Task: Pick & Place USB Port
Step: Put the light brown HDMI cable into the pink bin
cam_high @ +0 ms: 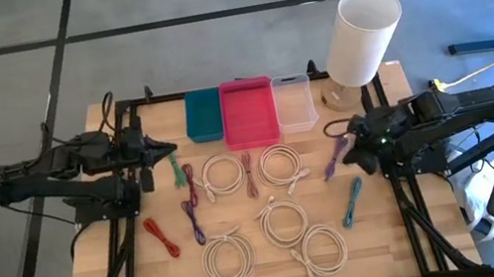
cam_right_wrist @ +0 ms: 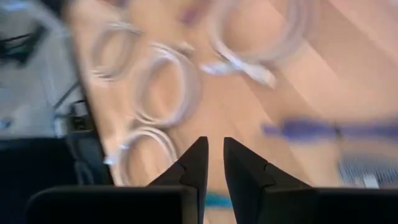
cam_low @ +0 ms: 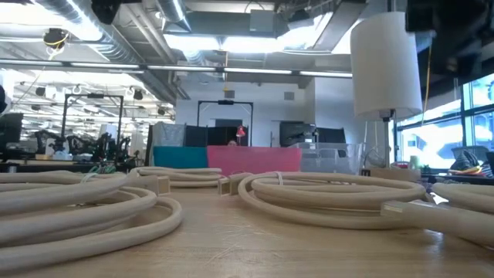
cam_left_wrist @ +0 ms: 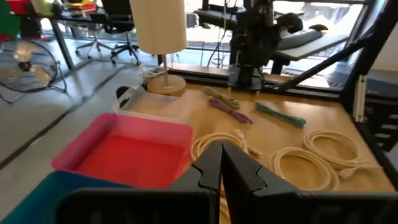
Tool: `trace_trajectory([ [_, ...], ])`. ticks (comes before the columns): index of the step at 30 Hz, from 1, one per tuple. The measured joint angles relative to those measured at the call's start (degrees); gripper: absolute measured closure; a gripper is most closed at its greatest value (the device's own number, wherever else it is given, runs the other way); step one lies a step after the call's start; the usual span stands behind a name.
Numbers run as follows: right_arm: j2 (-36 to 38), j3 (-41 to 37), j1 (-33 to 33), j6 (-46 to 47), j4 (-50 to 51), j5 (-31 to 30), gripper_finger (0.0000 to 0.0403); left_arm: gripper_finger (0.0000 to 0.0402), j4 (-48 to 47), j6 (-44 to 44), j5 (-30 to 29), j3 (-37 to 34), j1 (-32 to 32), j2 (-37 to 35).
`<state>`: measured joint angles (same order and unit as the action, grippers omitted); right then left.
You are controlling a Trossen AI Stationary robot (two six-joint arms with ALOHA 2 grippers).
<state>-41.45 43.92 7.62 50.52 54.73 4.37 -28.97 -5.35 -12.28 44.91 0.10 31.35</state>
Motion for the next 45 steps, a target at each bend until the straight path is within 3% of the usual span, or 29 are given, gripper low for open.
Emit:
trace_trajectory([
  [4, -3.90, 0.00, 3.76, 9.71, 2.87, -1.54, 0.0347, 0.0398, -0.51, 0.97, -1.96, 0.00, 0.00, 0.01],
  [9, -11.19, 0.00, 5.91, 10.57, -2.43, -5.12, 0.0347, 0.0398, -2.15, 2.30, -7.43, 0.00, 0.00, -0.11],
  [17, -25.05, 0.22, 4.84, -9.75, -22.65, -6.27, 0.0347, 0.0398, -3.08, 1.77, -7.78, 0.17, 0.00, -0.06],
  [25, -36.36, 4.34, 1.34, -27.93, -28.27, -3.12, 0.0342, 0.0397, -4.46, -0.45, -7.34, 0.19, 0.00, 0.04],
  [31, -46.54, 11.64, -2.29, -34.72, -28.29, 2.62, 0.0271, 0.0398, -4.69, -0.97, -7.08, 0.22, 0.00, 0.06],
  [37, -56.31, 19.33, -4.08, -41.86, -25.52, 2.73, 0.0188, 0.0398, -7.43, -0.98, -5.85, 0.26, 0.00, 0.05],
  [45, -67.20, 25.55, -4.94, -44.53, -18.97, -2.61, 0.0162, 0.0398, -12.16, -1.63, -6.00, 0.26, 0.00, 0.05],
])
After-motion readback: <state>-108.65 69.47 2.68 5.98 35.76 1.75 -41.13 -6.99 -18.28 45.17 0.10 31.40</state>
